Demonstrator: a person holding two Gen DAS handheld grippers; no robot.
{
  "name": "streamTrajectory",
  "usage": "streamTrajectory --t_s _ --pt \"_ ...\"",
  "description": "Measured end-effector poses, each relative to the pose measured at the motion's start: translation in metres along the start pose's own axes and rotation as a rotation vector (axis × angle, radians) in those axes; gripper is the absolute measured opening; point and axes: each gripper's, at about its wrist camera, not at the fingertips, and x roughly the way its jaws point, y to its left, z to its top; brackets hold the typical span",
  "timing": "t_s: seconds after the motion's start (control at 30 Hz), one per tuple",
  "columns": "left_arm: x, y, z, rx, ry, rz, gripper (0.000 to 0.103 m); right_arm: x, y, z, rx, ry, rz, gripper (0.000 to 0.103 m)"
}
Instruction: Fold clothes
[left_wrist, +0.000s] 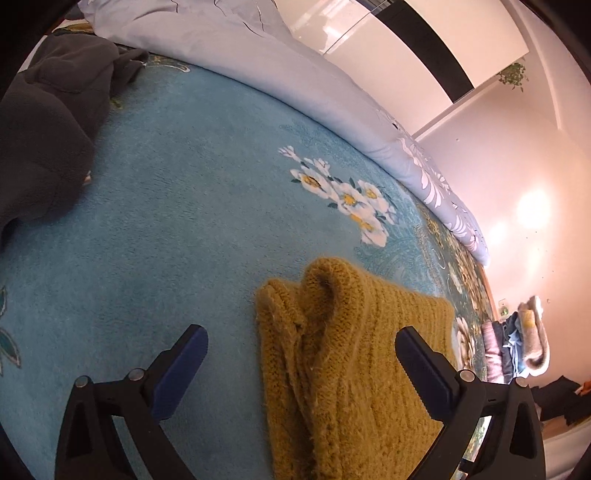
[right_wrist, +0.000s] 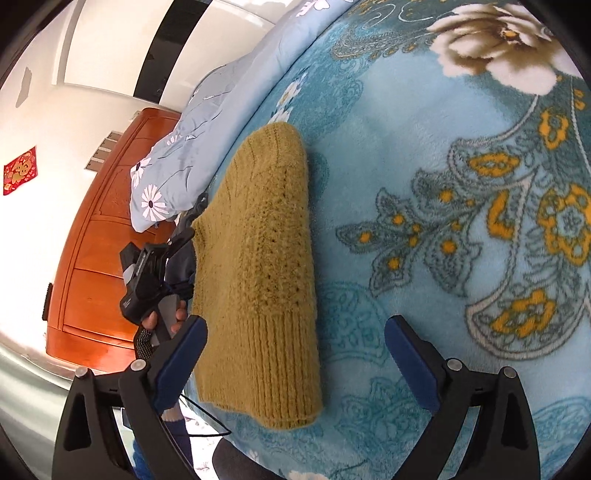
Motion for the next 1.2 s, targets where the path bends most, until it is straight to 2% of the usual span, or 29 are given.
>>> streamTrajectory --t_s 0.13,0.27,0.37,0.43,0.5,0.53,0.57,0.6,0.67,0.73,0.77,0.87,1.0,1.2 --pt "0.01 -0.003 0.005 0.013 0.02 -0.018 0.103 0.01 0.01 -0.006 -0.032 -0.017 -0.003 0.097" --pt "0.018 -0.006 0.007 0.023 0.047 -0.083 0.102 0.026 0.019 -0.008 -0.062 0.018 0.034 0.097" --pt "0.021 -0.007 0.007 0.015 0.059 -0.141 0.102 0.028 0.02 -0.008 -0.054 0.006 0.044 0.097" --pt "0.022 -0.009 0.006 0.017 0.058 -0.152 0.101 0.027 0.018 -0.007 -0.044 0.004 0.064 0.097" --pt "0.022 -0.01 0.005 0.021 0.054 -0.141 0.095 0.026 0.019 -0.009 -0.054 0.009 0.064 0.096" --pt "0.022 -0.01 0.005 0.018 0.053 -0.137 0.093 0.026 0.018 -0.011 -0.056 0.013 0.06 0.09" --pt "0.022 -0.009 0.004 0.011 0.053 -0.135 0.088 0.026 0.019 -0.012 -0.055 0.019 0.057 0.076" --pt "0.022 -0.008 0.004 0.005 0.053 -0.133 0.082 0.027 0.018 -0.012 -0.051 0.024 0.047 0.072" --pt "0.02 -0.005 0.003 -0.017 0.051 -0.125 0.075 0.028 0.015 -0.012 -0.039 0.028 0.02 0.056" --pt "0.018 0.0 0.002 -0.049 0.046 -0.123 0.065 0.027 0.013 -0.009 -0.035 0.033 0.018 0.05" --pt "0.017 0.002 0.002 -0.063 0.043 -0.123 0.057 0.026 0.012 -0.008 -0.037 0.037 0.02 0.043" --pt "0.012 0.002 -0.003 -0.079 0.028 -0.125 0.043 0.023 0.016 0.0 -0.062 0.062 0.042 0.033" --pt "-0.006 -0.008 -0.011 -0.099 -0.019 -0.134 0.037 0.018 0.026 0.022 -0.129 0.124 0.078 0.028" --pt "-0.041 -0.031 -0.034 -0.123 -0.07 -0.192 0.035 0.001 0.042 0.075 -0.265 0.197 0.038 0.027"
